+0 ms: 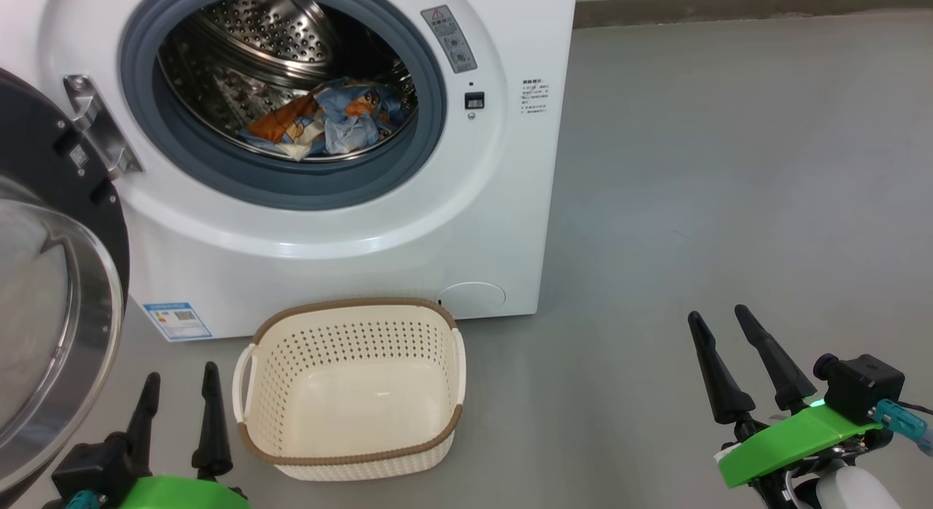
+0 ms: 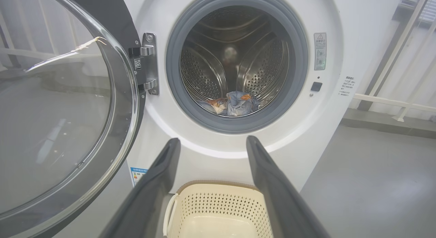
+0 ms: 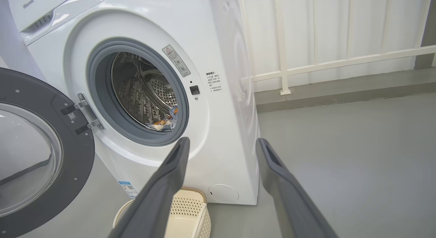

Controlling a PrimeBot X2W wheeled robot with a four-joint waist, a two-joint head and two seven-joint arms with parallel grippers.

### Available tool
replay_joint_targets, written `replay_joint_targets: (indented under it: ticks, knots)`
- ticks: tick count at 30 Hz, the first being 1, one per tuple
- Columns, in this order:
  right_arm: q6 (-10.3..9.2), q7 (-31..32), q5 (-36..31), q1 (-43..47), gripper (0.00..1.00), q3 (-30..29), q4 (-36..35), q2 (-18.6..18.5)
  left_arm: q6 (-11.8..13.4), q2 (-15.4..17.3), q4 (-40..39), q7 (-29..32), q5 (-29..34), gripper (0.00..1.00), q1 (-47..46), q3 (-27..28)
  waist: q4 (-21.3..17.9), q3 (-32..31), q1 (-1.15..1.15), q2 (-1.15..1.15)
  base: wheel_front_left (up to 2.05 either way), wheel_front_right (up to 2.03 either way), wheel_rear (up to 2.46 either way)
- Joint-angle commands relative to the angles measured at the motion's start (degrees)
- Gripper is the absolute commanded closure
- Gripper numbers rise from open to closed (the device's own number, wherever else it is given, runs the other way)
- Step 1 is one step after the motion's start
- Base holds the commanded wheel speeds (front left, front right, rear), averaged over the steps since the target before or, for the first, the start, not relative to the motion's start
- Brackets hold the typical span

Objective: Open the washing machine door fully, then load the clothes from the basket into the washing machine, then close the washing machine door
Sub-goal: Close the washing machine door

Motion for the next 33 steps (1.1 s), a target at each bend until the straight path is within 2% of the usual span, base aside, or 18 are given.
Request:
replay_joint_targets:
  ticks: [1, 33]
  knots:
    - [0.08, -0.28, 0.48, -0.44, 0.0, 1.21, -1.23, -0.61, -0.06, 0.63, -1.53, -0.37, 0.19, 0.0, -1.08, 1.84, 0.0, -0.01, 0.0, 0.0, -0.67, 0.67, 0.0]
    - [0.08, -0.28, 0.35, -0.02, 0.0, 1.05, -1.32, -0.44, -0.14, 0.56, -0.8, -0.37, 0.81, 0.0, -1.35, 1.61, 0.9, -0.13, 0.0, 0.0, -0.04, 0.04, 0.0]
